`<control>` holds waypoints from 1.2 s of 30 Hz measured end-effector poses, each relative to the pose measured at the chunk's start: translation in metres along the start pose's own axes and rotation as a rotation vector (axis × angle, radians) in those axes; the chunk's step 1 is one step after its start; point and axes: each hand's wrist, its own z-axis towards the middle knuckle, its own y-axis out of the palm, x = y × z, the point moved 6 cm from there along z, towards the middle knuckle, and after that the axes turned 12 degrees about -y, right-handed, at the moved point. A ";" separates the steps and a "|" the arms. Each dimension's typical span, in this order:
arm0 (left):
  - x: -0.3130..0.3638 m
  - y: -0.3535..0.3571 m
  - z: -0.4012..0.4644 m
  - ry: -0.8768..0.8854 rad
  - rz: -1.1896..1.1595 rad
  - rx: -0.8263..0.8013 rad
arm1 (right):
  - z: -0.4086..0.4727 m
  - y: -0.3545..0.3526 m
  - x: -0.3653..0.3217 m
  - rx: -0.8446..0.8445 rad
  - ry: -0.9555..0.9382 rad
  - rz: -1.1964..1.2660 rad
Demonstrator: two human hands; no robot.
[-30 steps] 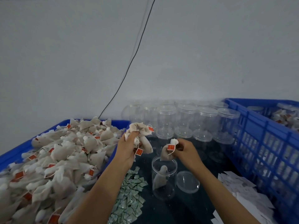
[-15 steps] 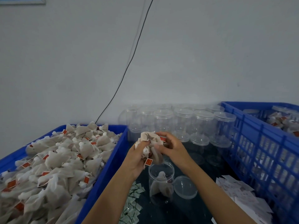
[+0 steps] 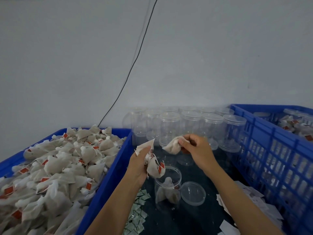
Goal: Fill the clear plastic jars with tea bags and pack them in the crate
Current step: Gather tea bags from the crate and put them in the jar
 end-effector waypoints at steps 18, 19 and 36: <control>0.001 0.017 -0.003 -0.081 -0.316 -0.161 | -0.032 0.064 0.014 -0.487 0.126 0.049; 0.000 0.017 -0.003 -0.087 -0.301 -0.165 | -0.032 0.062 0.016 -0.443 0.154 0.101; -0.002 0.011 -0.007 0.141 0.278 0.055 | -0.014 0.005 0.017 -0.146 0.109 -0.249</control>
